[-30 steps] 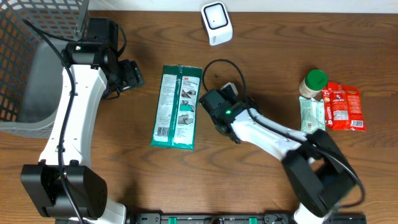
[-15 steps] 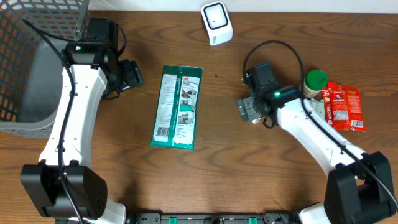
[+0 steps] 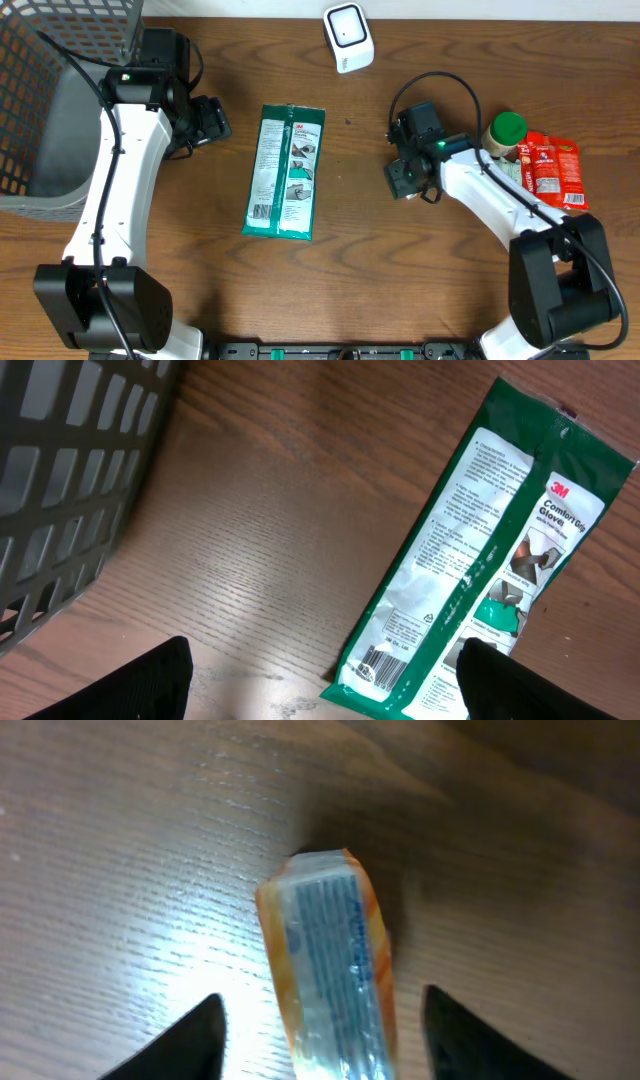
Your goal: Scan the item barcode
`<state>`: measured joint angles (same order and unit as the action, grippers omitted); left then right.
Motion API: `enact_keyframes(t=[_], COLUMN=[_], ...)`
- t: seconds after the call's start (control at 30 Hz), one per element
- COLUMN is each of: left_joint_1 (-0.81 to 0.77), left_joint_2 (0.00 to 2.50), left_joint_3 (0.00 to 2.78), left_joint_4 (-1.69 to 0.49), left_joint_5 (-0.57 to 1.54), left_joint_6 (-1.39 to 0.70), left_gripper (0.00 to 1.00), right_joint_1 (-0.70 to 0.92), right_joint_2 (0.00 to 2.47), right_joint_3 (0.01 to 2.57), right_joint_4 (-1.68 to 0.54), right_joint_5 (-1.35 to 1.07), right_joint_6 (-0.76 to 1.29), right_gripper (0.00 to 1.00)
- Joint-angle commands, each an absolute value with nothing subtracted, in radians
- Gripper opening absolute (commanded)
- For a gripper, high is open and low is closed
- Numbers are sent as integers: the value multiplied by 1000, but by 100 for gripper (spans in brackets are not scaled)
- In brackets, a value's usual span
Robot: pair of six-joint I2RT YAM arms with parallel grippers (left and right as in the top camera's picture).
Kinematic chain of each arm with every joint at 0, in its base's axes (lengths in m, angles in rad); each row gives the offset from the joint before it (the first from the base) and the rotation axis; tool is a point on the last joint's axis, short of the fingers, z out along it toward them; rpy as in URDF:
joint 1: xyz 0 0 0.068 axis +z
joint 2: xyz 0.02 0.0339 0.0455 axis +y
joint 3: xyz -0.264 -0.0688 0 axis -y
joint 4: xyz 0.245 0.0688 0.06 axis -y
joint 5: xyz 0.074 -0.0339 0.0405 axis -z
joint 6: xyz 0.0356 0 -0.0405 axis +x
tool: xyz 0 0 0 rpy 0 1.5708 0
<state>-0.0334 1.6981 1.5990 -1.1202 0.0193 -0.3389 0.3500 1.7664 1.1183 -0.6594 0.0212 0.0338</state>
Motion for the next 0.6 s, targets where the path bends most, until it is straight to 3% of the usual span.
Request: enact_keyframes(t=[0.0,0.17,0.3,0.33,0.37,0.43,0.57], left_joint_1=[-29,-29,-29,-29,-29,-29,-29], left_joint_2=[1684,1684,1684,1684,1684,1684,1684], left_joint_3=[1603,1602,1603,1603,1602,1603,1603], left_joint_4=[-1124,-1124,-1124,-1124,-1124,-1124,-1124], left_joint_5=[7,7,7,7,7,7,7], left_joint_6=[-334,-334,-334,-334,-334,-334,-334], left_gripper=[85,85,85,85,85,85,85], right_joint_1=[352,351,351,351,351,352,351], right_joint_2=[1774,1774,1774,1774,1774,1774,1774], right_joint_3=[1129,1129,1129,1129,1129,1129,1129], right_joint_4=[-654,-654,-654,-654,-654,-654,-654], right_joint_5=[10,10,10,10,10,10,10], right_joint_6=[28,28,28,28,28,28,28], right_gripper=[53,39,15,13,13,41,51])
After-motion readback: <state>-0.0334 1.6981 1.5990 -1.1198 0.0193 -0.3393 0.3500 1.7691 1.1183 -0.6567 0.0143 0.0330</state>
